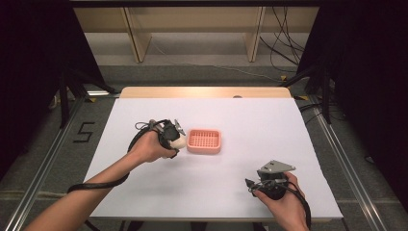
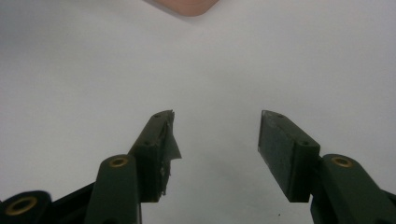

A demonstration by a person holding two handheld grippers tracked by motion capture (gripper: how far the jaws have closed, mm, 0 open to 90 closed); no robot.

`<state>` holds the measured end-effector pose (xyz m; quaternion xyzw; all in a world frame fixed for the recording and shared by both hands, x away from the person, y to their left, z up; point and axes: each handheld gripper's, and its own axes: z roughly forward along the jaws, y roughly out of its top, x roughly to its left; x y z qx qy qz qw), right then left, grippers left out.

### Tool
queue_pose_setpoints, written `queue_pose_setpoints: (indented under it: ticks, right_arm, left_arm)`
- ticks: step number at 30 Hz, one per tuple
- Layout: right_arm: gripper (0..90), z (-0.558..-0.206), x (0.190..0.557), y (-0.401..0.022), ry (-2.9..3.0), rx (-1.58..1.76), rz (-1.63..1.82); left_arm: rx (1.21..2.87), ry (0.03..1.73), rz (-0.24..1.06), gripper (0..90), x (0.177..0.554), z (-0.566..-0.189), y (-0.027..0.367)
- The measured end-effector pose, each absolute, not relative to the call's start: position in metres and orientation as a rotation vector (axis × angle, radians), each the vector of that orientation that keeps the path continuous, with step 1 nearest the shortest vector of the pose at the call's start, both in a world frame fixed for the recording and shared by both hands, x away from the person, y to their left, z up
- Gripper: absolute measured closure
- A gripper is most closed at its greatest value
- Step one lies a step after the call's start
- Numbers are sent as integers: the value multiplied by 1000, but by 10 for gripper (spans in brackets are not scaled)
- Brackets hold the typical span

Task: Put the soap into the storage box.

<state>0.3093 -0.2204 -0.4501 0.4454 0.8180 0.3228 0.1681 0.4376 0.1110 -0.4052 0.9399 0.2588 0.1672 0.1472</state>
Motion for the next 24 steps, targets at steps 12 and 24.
queue_pose_setpoints:
  ticks: [12, 24]
  right_arm:
    - [462, -450, 309, -220, 2323, 1267, 922]
    - [463, -450, 309, -221, 2310, 1255, 931]
  left_arm:
    - [2690, 744, 482, 497, 441, -403, 104]
    - [2686, 732, 491, 497, 444, -403, 100]
